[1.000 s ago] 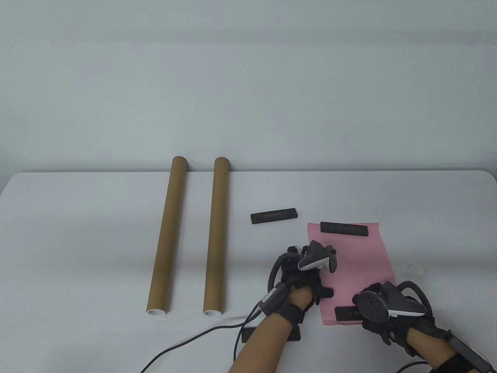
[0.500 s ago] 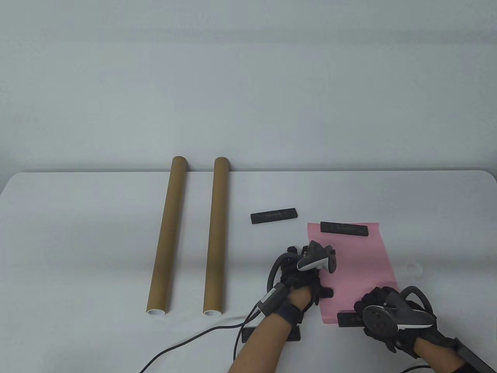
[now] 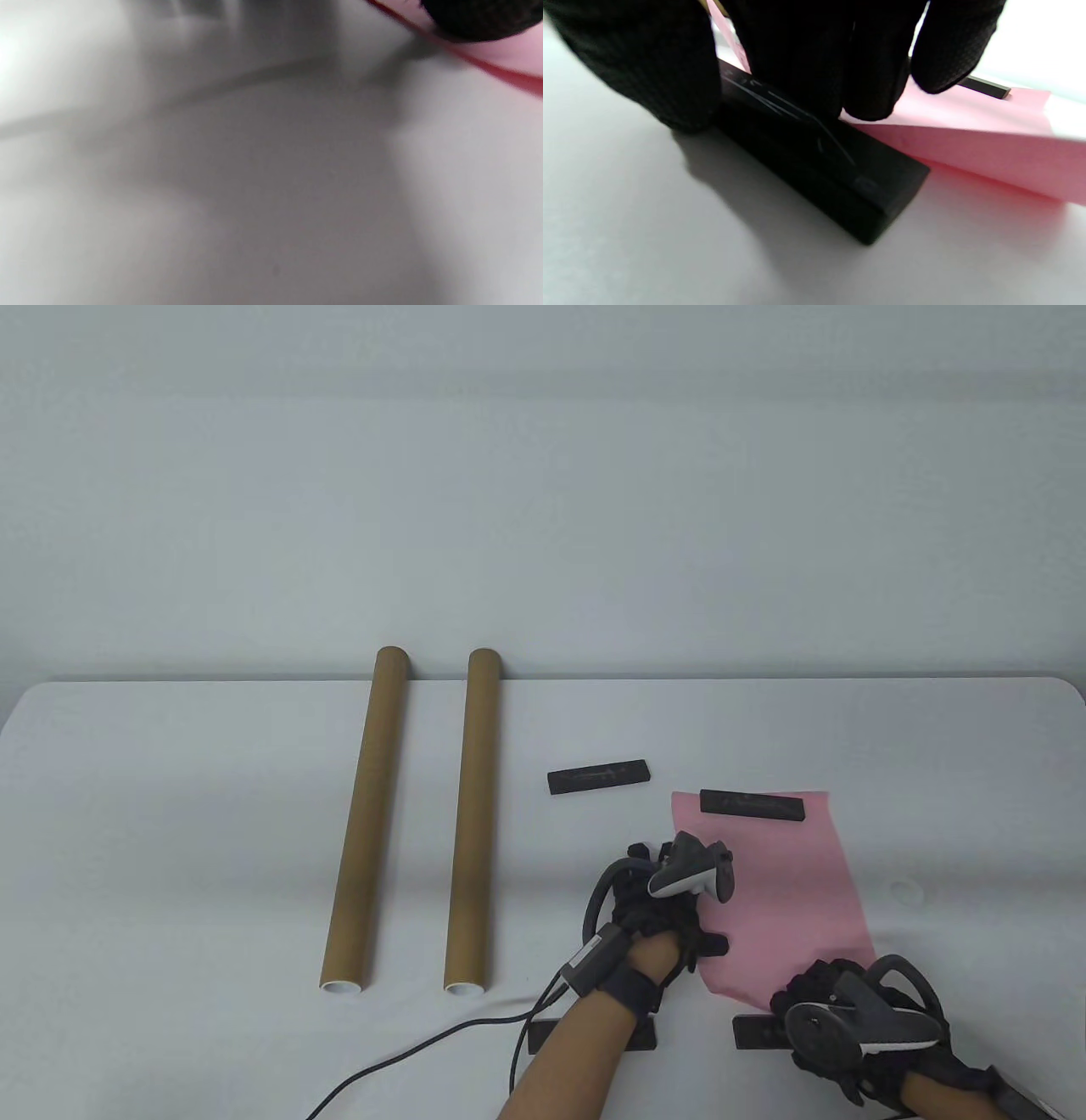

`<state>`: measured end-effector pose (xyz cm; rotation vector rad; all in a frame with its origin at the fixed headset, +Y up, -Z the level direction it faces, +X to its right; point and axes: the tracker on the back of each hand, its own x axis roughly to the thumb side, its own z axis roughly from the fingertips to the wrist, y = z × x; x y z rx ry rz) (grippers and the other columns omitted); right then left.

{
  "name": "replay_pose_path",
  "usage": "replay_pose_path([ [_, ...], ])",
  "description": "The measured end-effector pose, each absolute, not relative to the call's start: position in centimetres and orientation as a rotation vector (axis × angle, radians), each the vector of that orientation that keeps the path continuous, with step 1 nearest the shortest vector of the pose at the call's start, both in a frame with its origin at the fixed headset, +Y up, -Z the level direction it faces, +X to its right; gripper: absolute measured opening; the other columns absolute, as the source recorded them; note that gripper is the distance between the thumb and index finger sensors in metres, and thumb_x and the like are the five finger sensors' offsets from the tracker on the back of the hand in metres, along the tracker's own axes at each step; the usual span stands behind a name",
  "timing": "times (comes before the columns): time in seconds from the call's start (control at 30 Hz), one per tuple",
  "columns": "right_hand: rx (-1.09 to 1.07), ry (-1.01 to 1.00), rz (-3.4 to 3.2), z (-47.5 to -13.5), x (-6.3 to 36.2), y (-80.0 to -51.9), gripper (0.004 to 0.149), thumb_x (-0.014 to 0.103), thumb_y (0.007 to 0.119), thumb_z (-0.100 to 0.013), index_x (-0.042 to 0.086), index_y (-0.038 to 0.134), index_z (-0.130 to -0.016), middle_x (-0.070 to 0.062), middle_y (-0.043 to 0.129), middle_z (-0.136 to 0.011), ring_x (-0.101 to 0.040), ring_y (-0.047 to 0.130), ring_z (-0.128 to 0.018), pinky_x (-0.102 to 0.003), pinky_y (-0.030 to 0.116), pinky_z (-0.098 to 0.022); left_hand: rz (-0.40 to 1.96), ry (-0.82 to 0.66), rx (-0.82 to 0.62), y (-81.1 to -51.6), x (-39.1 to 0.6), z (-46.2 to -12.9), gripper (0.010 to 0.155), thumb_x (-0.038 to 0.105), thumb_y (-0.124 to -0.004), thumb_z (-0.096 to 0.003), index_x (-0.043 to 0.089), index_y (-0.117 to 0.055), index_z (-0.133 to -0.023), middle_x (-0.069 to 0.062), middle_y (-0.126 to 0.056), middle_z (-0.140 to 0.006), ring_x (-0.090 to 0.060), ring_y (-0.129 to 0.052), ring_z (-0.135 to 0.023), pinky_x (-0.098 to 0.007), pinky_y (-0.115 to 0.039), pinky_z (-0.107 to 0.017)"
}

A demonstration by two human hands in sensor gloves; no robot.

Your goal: Roll up papers and store in mailing tubes

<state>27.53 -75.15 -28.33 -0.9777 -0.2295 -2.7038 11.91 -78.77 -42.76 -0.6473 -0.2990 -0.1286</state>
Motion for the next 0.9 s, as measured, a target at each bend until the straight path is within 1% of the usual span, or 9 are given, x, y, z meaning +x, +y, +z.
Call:
replay_pose_path([
  [0.13, -0.901, -0.079, -2.864, -29.4, 28.8, -71.4, 0.068, 0.053, 0.091, -0.041, 0.013, 0.081, -0.095, -0.012, 0.090, -0.089, -0.043, 0.090, -0.086, -0.064, 0.074, -0.063, -0.125, -0.302, -0.646, -78.8, 11.9, -42.8, 0.104, 0.078, -0.060, -0.0277, 0.034, -0.009, -0.106, -0.001, -0.006, -0.115, -0.045, -0.015, -0.111, -0.062, -0.036, -0.079],
  [0.27, -0.731, 0.091, -2.969, -32.6, 30.7, -67.1, 0.066, 0.051, 0.091, -0.042, 0.013, 0.081, -0.096, -0.012, 0.089, -0.090, -0.044, 0.088, -0.087, -0.064, 0.072, -0.064, -0.125, -0.304, -0.642, -78.8, 11.9, -42.8, 0.103, 0.078, -0.060, -0.0277, 0.035, -0.009, -0.106, -0.001, -0.006, -0.115, -0.045, -0.015, -0.111, -0.062, -0.036, -0.079],
  [0.37, -0.592, 0.066, -3.002, -35.7, 31.0, -66.2, 0.068, 0.049, 0.091, -0.044, 0.013, 0.077, -0.100, -0.013, 0.084, -0.095, -0.045, 0.083, -0.092, -0.065, 0.069, -0.067, -0.126, -0.304, -0.647, -78.8, 11.9, -42.8, 0.104, 0.078, -0.060, -0.0277, 0.035, -0.008, -0.106, -0.001, -0.005, -0.115, -0.045, -0.015, -0.111, -0.062, -0.036, -0.079],
  [0.5, -0.442, -0.014, -2.975, -41.6, 30.7, -67.5, 0.068, 0.049, 0.091, -0.044, 0.014, 0.076, -0.101, -0.012, 0.082, -0.098, -0.046, 0.081, -0.094, -0.066, 0.068, -0.068, -0.129, -0.303, -0.649, -78.8, 11.9, -42.8, 0.104, 0.078, -0.060, -0.0276, 0.035, -0.008, -0.106, -0.001, -0.005, -0.115, -0.045, -0.014, -0.111, -0.062, -0.036, -0.079],
  [0.67, -0.260, -0.250, -2.928, -50.6, 29.7, -71.2, 0.068, 0.047, 0.091, -0.044, 0.017, 0.074, -0.102, -0.010, 0.080, -0.101, -0.045, 0.078, -0.097, -0.066, 0.065, -0.071, -0.143, -0.294, -0.648, -78.7, 12.0, -42.8, 0.103, 0.078, -0.060, -0.0274, 0.035, -0.009, -0.106, -0.001, -0.006, -0.115, -0.044, -0.016, -0.111, -0.063, -0.038, -0.079],
  [0.73, -0.269, -0.278, -2.880, -52.4, 29.1, -72.5, 0.070, 0.047, 0.092, -0.044, 0.018, 0.072, -0.104, -0.008, 0.078, -0.104, -0.044, 0.076, -0.099, -0.065, 0.065, -0.072, -0.145, -0.292, -0.648, -78.7, 11.9, -42.8, 0.103, 0.078, -0.060, -0.0272, 0.035, -0.009, -0.106, -0.001, -0.006, -0.115, -0.044, -0.016, -0.112, -0.063, -0.038, -0.079],
  [0.77, -0.258, -0.288, -2.860, -53.1, 28.8, -73.0, 0.072, 0.051, 0.090, -0.042, 0.021, 0.069, -0.104, -0.009, 0.076, -0.105, -0.049, 0.073, -0.099, -0.070, 0.061, -0.069, -0.143, -0.293, -0.647, -78.7, 11.9, -42.8, 0.104, 0.078, -0.060, -0.0272, 0.035, -0.009, -0.106, -0.001, -0.006, -0.115, -0.044, -0.016, -0.111, -0.062, -0.037, -0.079],
  [0.8, -0.259, -0.302, -2.839, -53.8, 28.4, -73.7, 0.073, 0.047, 0.092, -0.043, 0.021, 0.068, -0.106, -0.006, 0.074, -0.107, -0.044, 0.072, -0.103, -0.066, 0.062, -0.074, -0.141, -0.293, -0.647, -78.8, 11.9, -42.8, 0.104, 0.078, -0.060, -0.0271, 0.035, -0.008, -0.106, -0.001, -0.006, -0.115, -0.044, -0.016, -0.111, -0.062, -0.037, -0.079],
  [0.9, -0.336, -0.342, -2.841, -54.9, 27.8, -74.9, 0.074, 0.045, 0.093, -0.042, 0.022, 0.067, -0.107, -0.004, 0.073, -0.108, -0.042, 0.069, -0.105, -0.066, 0.060, -0.076, -0.141, -0.293, -0.645, -78.8, 11.9, -42.7, 0.103, 0.078, -0.060, -0.0272, 0.036, -0.009, -0.106, -0.001, -0.006, -0.115, -0.043, -0.016, -0.112, -0.062, -0.037, -0.079],
])
